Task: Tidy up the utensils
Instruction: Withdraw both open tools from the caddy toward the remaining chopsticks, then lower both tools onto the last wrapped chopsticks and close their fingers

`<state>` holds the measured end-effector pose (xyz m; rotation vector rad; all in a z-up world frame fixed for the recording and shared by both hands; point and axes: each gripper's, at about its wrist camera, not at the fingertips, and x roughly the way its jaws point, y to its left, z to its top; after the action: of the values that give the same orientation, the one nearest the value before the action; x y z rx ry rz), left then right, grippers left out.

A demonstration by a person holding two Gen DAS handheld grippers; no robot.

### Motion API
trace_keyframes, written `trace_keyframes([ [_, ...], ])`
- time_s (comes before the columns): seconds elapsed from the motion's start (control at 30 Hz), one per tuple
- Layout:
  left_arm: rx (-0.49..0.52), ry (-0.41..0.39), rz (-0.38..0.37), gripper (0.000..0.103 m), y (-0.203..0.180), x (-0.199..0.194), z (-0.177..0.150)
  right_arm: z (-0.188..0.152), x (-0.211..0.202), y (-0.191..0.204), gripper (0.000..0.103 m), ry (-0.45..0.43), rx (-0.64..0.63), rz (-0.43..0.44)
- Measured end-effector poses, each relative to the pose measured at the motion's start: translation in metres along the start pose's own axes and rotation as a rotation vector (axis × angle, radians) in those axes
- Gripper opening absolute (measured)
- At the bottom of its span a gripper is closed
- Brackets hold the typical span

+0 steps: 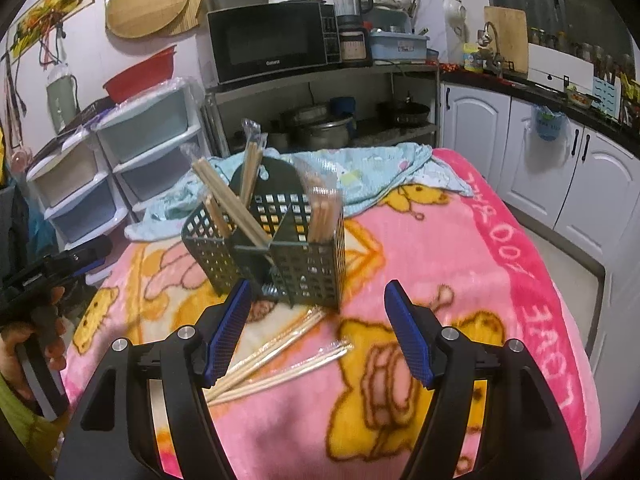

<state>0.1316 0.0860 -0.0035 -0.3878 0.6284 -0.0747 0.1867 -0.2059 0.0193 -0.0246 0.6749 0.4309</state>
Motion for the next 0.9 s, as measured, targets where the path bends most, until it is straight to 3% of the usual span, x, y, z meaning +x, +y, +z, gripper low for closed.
trace_keyframes([
  [0.53,0.097,0.142,-0.045,0.092,-0.015,0.009,-0.056,-0.023,0.030,-0.015,0.066,0.101,0.019,-0.031],
  [0.77,0.132,0.225,-0.082,0.082,-0.026,0.012,-0.093,-0.039,0.056,-0.022,0.066,0.173,0.036,-0.036],
  [0.9,0.148,0.292,-0.104,0.079,-0.032,0.019,-0.112,-0.047,0.075,-0.027,0.058,0.227,0.058,-0.016],
])
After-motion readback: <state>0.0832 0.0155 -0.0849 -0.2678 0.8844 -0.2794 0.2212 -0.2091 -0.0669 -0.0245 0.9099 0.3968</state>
